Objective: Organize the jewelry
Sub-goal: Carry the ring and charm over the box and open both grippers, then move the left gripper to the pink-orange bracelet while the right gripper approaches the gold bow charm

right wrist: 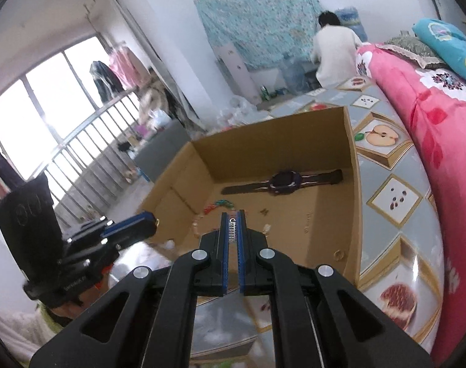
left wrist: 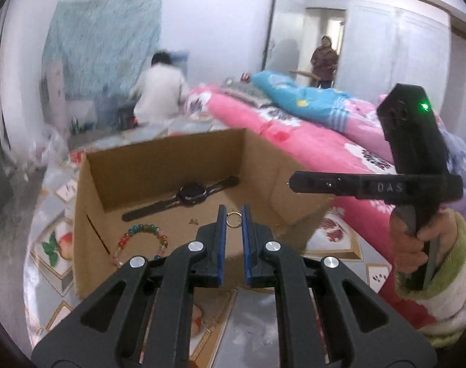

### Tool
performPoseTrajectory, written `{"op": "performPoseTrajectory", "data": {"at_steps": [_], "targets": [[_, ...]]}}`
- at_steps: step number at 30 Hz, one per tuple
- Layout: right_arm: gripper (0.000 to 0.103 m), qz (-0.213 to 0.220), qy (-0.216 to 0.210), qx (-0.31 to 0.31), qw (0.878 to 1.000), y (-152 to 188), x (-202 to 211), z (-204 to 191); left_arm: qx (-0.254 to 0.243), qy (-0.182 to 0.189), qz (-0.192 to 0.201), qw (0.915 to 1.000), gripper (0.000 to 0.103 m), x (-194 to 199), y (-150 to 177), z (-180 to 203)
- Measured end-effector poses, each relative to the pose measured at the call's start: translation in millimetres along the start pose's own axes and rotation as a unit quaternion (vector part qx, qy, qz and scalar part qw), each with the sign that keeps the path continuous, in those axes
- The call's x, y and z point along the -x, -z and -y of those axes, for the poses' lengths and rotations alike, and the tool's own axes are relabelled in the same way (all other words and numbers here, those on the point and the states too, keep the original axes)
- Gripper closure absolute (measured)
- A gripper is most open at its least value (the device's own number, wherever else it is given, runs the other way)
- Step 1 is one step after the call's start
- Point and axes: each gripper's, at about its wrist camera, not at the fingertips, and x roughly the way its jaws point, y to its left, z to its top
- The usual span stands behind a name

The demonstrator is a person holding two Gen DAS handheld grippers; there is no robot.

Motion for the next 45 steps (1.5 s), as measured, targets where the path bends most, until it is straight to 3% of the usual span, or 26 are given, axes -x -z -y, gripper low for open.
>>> {"op": "performPoseTrajectory", "data": {"at_steps": [6,10,20,23,29,34,40,45], "targets": [[0.098,-0.049,0.031,-0.009,0.998,-15,-38,14,0.041,-0.011,-0.064,0.9971,0.094,-39,-14,-30],[0.097,-0.054,0.037,-0.005,0.998,-21,-46,16,0.052,-0.025,-0.095,0.9938,0.094,-60,-13,-41],[0.093,-0.031,0.032,-0.015,0.999,-22,-25,17,0.055,-0.029,-0.094,0.9936,0.072,-61,-10,-42],[0.084,-0.015,0.028,-0.013,0.999,-20,-11,14,0.049,-0.032,-0.076,0.9954,0.062,-47,-11,-38],[0.083,0.024,0.011,0.002,1.000,-8,26,4,0.051,-0.044,0.004,0.9977,0.050,10,-12,-37],[0.083,0.046,-0.008,0.024,0.999,14,54,-4,0.060,-0.078,0.060,0.9934,0.042,71,5,-43],[0.083,0.023,-0.030,0.042,0.998,48,54,-19,0.079,-0.117,0.056,0.9884,0.035,104,40,-54],[0.083,-0.029,-0.044,0.034,0.998,74,21,-29,0.109,-0.137,0.014,0.9845,0.034,102,80,-62]]}}
